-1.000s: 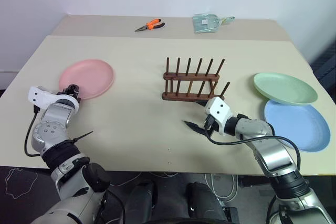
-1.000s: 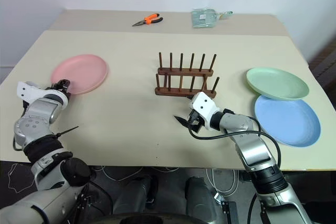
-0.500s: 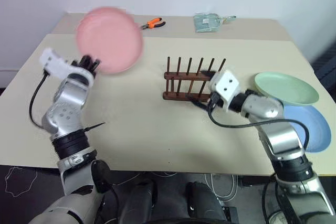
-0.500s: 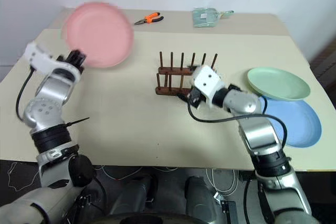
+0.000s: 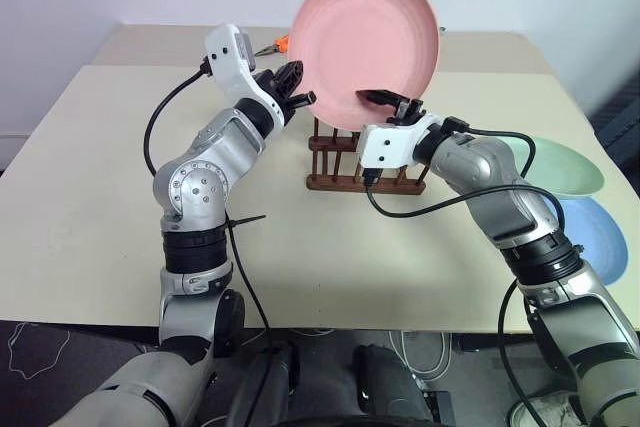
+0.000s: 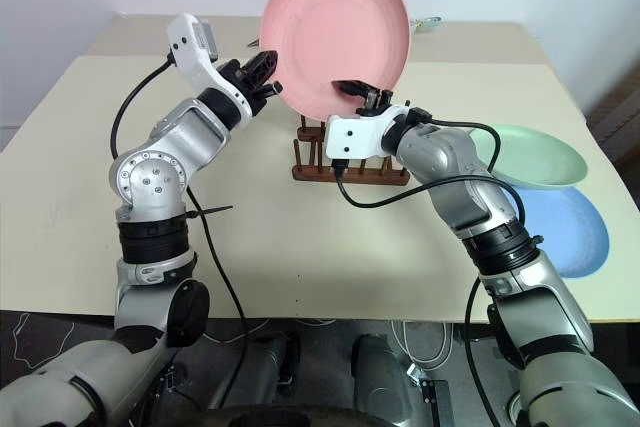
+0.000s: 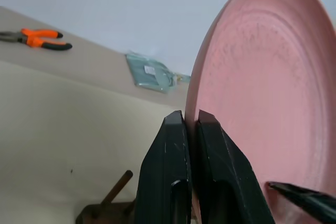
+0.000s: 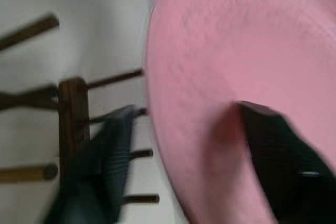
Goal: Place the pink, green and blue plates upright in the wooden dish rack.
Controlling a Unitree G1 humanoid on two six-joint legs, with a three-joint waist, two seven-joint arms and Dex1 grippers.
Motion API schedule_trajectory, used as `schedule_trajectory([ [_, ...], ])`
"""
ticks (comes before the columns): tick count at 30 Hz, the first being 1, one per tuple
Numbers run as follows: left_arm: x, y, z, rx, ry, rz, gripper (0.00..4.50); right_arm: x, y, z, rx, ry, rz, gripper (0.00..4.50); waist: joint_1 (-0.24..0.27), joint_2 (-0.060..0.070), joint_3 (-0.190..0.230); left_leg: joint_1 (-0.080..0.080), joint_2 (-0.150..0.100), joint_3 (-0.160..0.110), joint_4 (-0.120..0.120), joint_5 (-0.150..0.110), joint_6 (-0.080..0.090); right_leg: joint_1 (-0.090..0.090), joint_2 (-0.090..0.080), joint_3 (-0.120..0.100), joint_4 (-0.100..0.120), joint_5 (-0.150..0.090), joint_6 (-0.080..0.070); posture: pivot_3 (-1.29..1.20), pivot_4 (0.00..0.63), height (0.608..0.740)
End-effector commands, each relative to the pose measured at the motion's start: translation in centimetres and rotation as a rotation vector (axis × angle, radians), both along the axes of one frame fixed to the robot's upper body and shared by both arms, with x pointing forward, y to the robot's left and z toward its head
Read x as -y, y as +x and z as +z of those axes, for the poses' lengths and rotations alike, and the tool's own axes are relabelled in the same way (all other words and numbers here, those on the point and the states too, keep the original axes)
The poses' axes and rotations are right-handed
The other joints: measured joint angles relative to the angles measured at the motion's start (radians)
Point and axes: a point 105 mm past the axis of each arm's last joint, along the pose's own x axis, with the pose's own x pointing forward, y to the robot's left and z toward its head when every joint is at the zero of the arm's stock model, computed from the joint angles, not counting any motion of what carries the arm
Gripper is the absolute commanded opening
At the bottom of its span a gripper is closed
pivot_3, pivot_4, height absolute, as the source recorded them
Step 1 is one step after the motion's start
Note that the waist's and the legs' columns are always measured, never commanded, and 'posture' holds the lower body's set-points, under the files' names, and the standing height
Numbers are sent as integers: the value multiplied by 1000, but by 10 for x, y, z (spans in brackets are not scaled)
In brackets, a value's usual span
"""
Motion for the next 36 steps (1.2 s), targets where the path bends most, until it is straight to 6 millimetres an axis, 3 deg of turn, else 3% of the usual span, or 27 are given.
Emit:
schedule_trajectory([
  [1,-3,-7,9,17,-55,-21,0,1,-2,9,79,-16,-4,1174,-1,0,0,0,0,0,0,0,0,0,0,0,0,0,0,0,150,738],
  [2,-4,-7,8,9,-80,-30,0,2,-2,8,85,-21,-7,714,-1,0,0,0,0,0,0,0,0,0,0,0,0,0,0,0,150,738],
  [3,-6,-7,12,3,-154,-34,684,3,-2,7,100,-36,-15,170,-1,0,0,0,0,0,0,0,0,0,0,0,0,0,0,0,150,738],
  [6,-30,-2,29,33,-373,37,2014,11,-2,5,143,-59,-49,0,6,-1,1,-1,0,-1,1,0,0,0,0,0,0,0,0,0,150,738],
  [7,-44,1,32,58,-357,103,2014,17,-2,5,150,-47,-72,0,8,-1,1,-1,0,-1,1,0,0,0,0,0,0,0,0,0,150,738],
  [9,-67,4,31,131,-167,231,2014,35,-3,11,157,48,-134,0,6,-1,1,-1,0,0,1,1,-1,0,0,0,0,0,0,0,150,738],
  [12,-75,2,13,233,222,303,2014,59,-10,28,135,316,-180,0,4,0,1,-1,-2,0,-1,1,-2,-1,1,0,0,0,0,0,150,738],
  [17,-48,-20,-45,353,572,79,2014,71,-37,43,-169,1029,-30,0,6,1,1,-1,1,-1,-2,-1,2,0,1,1,-1,0,-1,0,150,738],
  [21,-20,-51,-77,351,534,-197,2014,75,-53,49,-319,1336,65,0,4,2,1,-2,1,-1,-1,-3,5,-2,-1,1,-1,1,-2,0,150,738],
  [26,2,-76,-100,317,528,-415,2014,71,-60,47,-458,1449,121,0,1,6,1,-3,2,-1,-2,-4,3,-4,-4,1,-1,-1,-7,0,150,738],
  [36,15,-95,-121,253,552,-564,2014,65,-69,33,-589,1463,145,0,-13,9,0,-3,2,0,-1,-3,6,-4,-2,1,0,-1,-7,0,150,738],
])
